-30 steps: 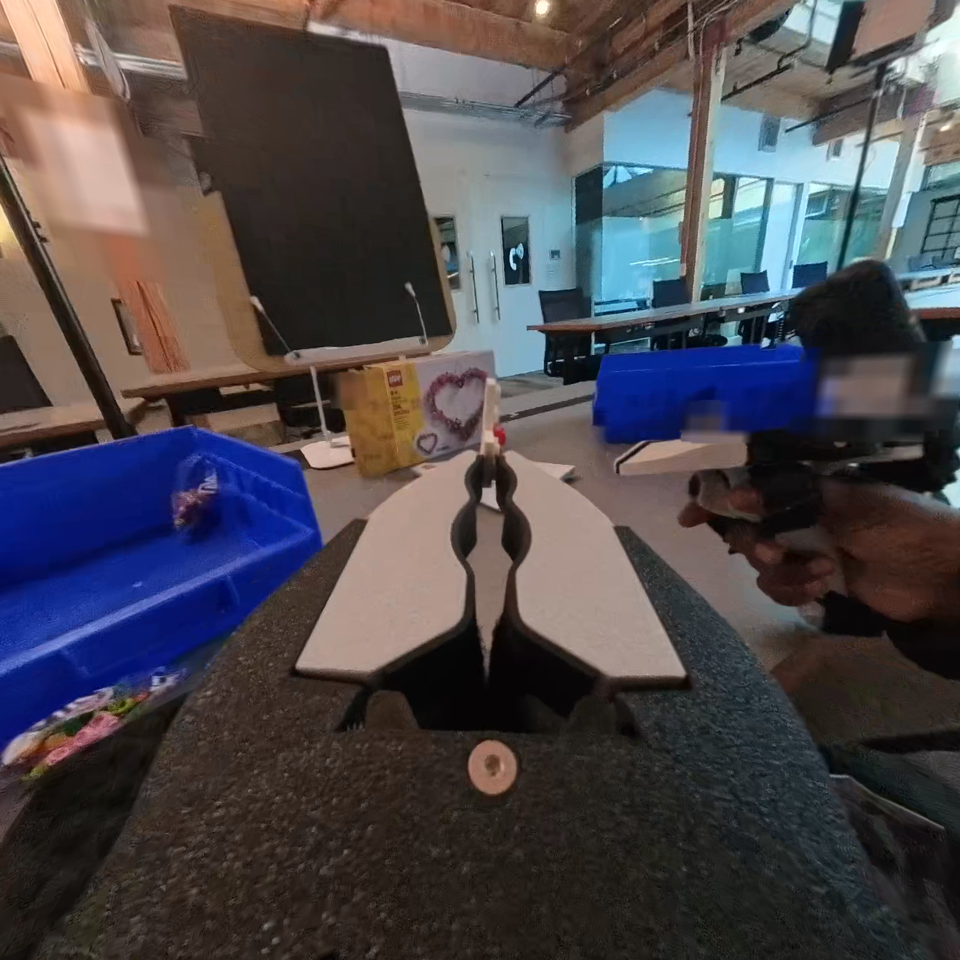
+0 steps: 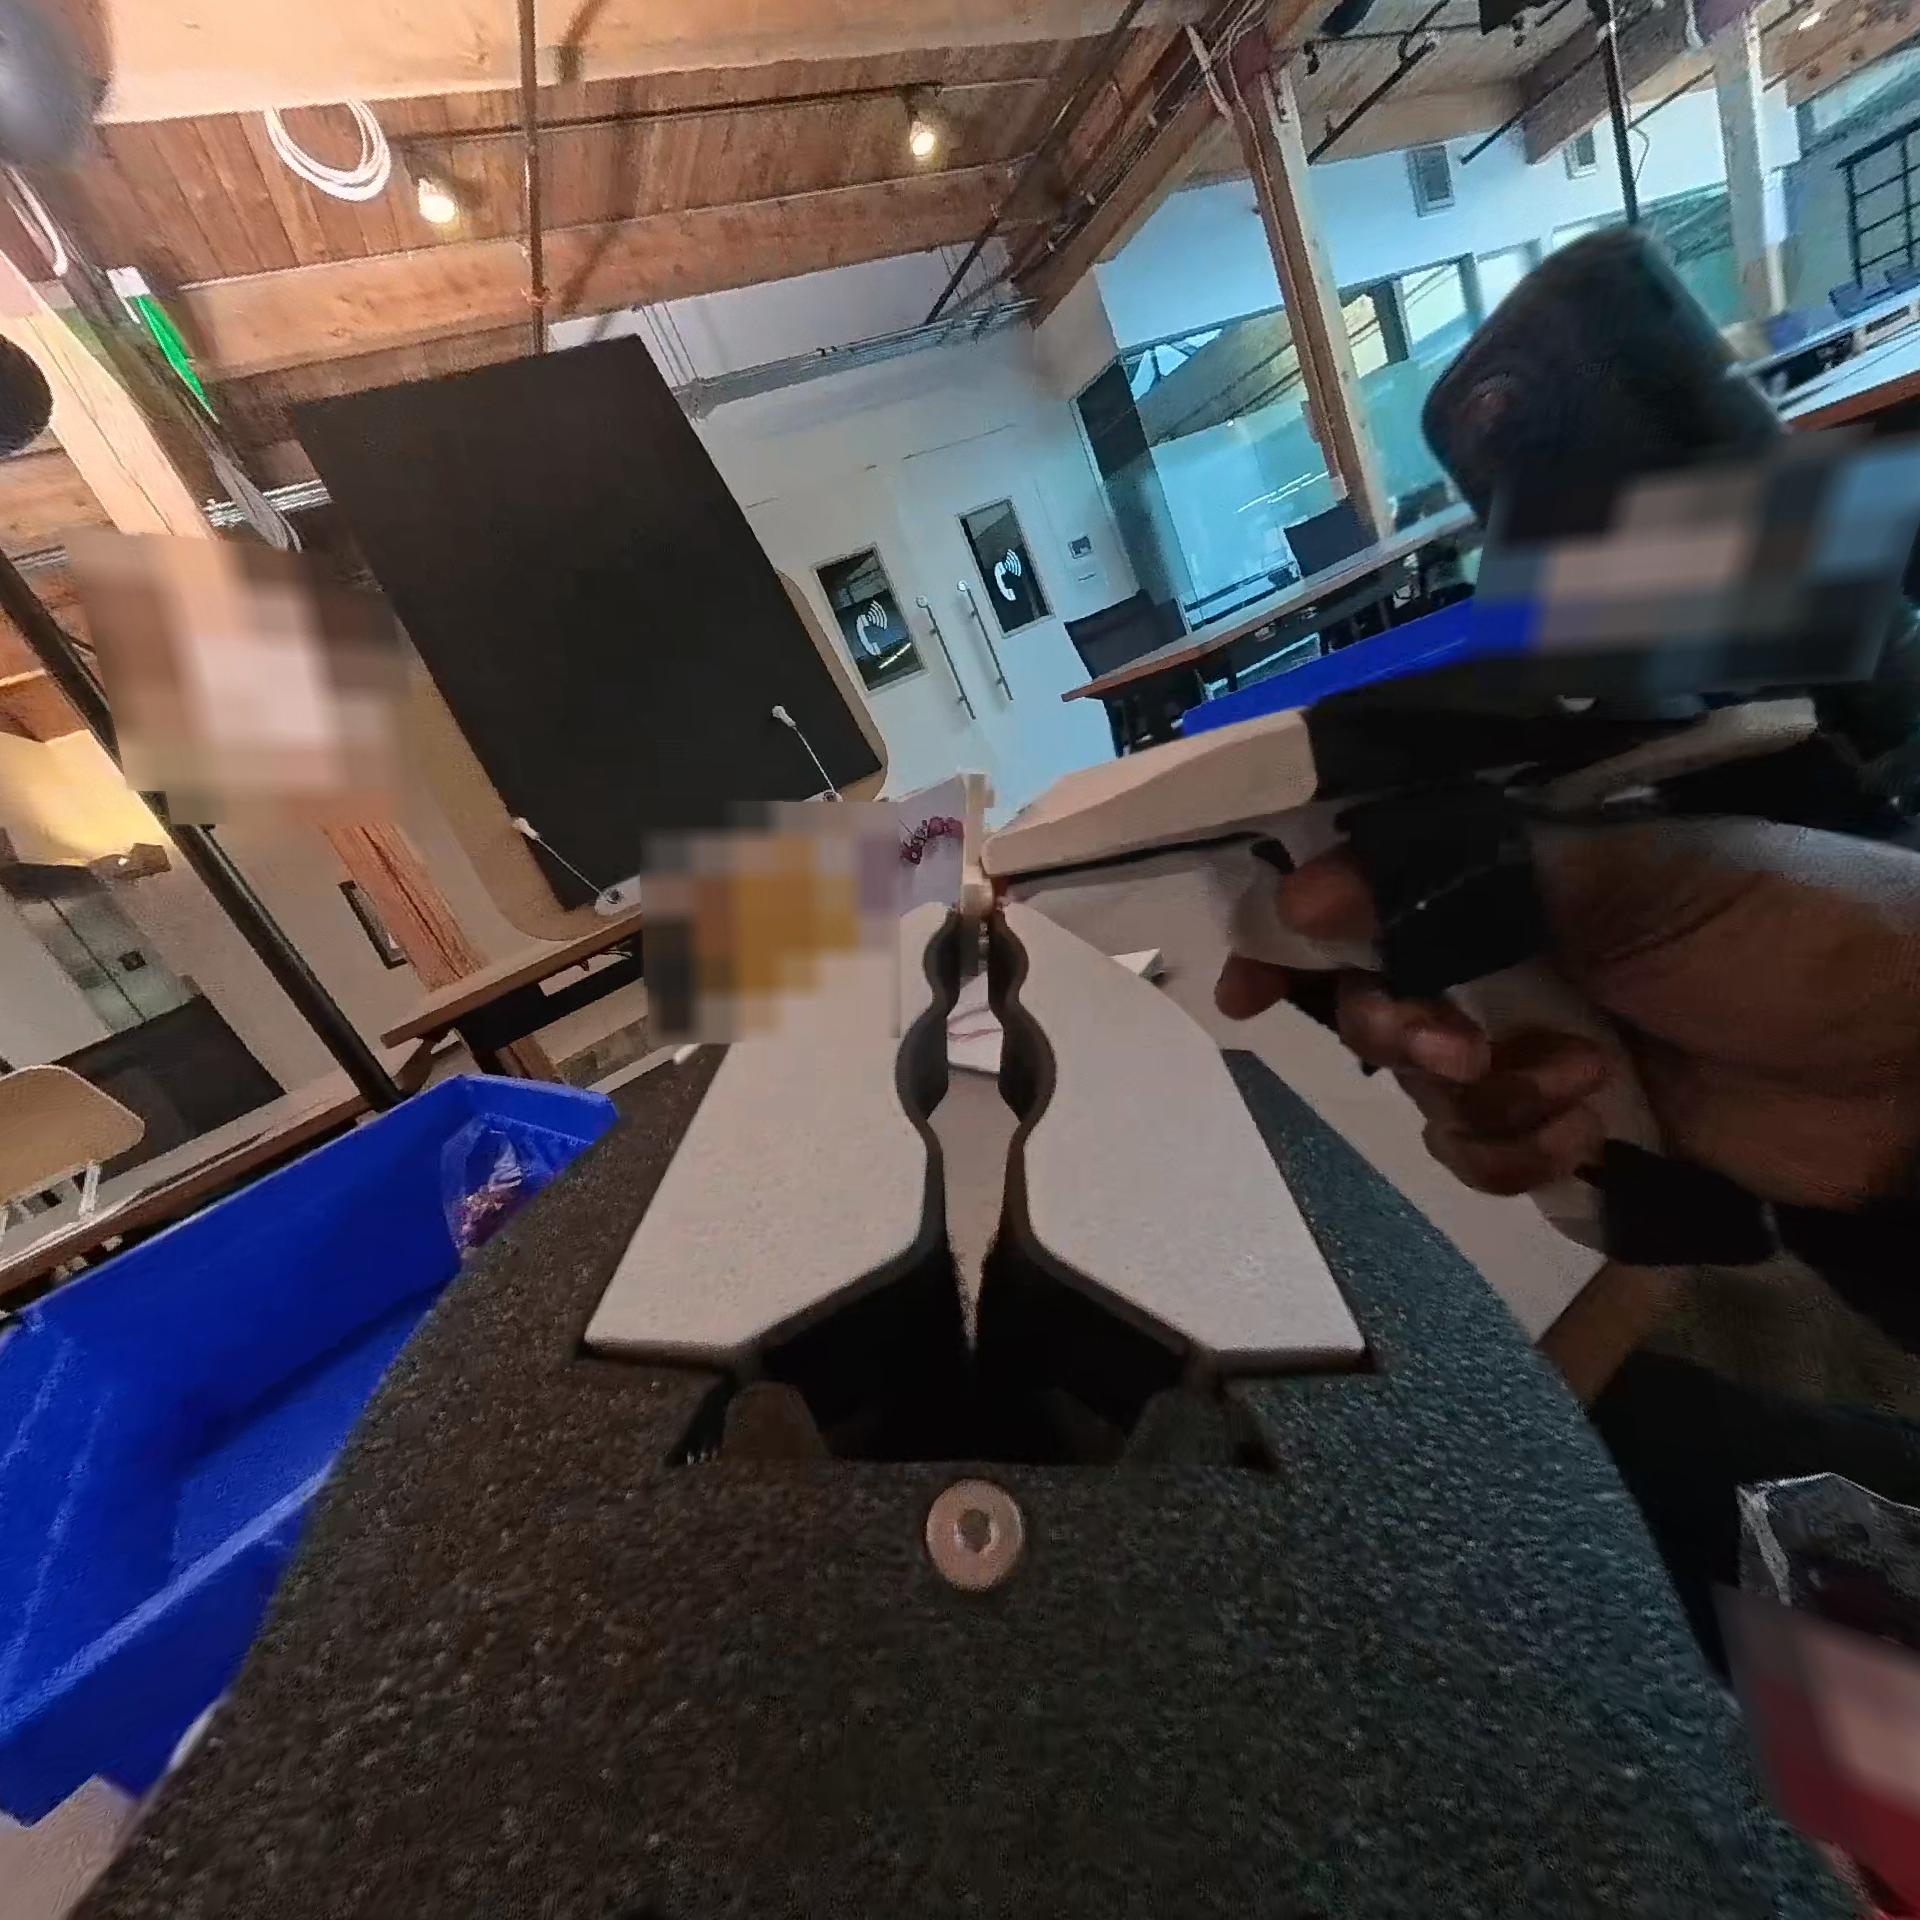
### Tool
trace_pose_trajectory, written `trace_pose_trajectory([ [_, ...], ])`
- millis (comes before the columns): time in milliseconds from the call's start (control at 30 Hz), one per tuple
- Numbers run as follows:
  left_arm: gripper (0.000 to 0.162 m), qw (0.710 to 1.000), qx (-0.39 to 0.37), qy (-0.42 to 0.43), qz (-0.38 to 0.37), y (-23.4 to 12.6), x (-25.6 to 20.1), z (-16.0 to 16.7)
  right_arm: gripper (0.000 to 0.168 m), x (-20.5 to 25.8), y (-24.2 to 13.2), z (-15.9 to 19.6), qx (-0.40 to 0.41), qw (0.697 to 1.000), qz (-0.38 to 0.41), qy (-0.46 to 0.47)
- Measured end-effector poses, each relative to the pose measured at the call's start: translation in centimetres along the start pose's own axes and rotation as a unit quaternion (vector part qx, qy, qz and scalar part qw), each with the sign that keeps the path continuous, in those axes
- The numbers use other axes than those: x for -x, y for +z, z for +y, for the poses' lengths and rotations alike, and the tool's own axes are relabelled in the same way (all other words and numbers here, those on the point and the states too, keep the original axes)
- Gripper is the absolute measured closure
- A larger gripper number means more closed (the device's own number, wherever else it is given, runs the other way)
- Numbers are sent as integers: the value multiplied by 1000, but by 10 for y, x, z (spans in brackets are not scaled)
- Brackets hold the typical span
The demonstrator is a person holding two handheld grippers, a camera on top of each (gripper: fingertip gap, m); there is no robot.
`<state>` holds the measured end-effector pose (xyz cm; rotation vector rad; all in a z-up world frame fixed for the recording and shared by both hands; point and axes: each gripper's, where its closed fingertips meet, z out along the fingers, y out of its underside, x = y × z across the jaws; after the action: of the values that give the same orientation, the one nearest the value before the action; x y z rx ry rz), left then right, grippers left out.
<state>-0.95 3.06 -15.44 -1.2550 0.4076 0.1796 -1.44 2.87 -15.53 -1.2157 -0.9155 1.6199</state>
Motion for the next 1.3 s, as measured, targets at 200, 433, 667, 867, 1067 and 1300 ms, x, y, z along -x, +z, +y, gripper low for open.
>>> trace_pose_trajectory([
  [200, 158, 998, 10, -57, -2, 1, 6, -3, 153, 1, 0, -1, -10, 991, 64, -118],
  [433, 159, 994, 18, -105, -8, 3, 8, 3, 154, -7, 4, 2, -10, 990, 80, -112],
  [667, 158, 960, -20, -264, -93, -16, 98, 6, 154, -49, -32, 9, 4, 989, 136, -51],
  [867, 158, 941, -10, -337, -32, -4, 68, 14, 154, -39, -18, 0, 45, 989, 95, -103],
  [1067, 158, 949, 9, -316, 9, -6, 56, 17, 153, 39, -64, 48, 225, 968, -102, -40],
  [1300, 158, 947, 22, -316, 55, -4, 35, 11, 151, 21, -132, 150, 416, 898, -7, -141],
])
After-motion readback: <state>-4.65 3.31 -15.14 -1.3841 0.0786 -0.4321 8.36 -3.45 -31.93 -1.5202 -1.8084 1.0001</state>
